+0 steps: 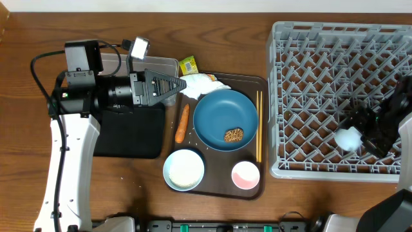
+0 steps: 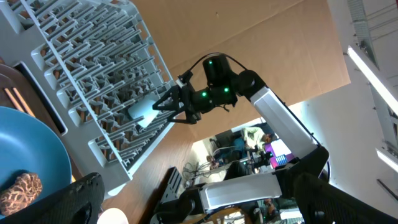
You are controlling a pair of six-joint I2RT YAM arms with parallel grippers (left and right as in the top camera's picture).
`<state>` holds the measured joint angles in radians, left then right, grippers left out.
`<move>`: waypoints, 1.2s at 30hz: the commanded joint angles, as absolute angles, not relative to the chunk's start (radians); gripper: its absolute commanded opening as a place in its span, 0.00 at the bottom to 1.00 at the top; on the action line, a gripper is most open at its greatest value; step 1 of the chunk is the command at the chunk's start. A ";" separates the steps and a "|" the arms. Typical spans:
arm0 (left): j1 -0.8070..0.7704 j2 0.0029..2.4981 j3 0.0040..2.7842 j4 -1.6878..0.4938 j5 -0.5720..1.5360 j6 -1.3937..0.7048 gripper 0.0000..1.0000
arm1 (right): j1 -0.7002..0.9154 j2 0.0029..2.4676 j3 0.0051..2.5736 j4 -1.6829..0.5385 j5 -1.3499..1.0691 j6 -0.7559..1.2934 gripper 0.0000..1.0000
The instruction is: Sort waste into correct bins and load items into the dishwasher rack
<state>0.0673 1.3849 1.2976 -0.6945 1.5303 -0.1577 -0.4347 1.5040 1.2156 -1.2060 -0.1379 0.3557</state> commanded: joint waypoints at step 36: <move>-0.954 1.790 1.278 -0.903 0.198 -0.020 0.45 | -0.277 1.248 1.332 -0.922 -0.445 0.344 0.96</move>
<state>-0.9482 1.7679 1.2850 -0.9035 0.2028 -0.0208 -0.2893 1.2446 1.3235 -0.9203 -0.4576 0.3328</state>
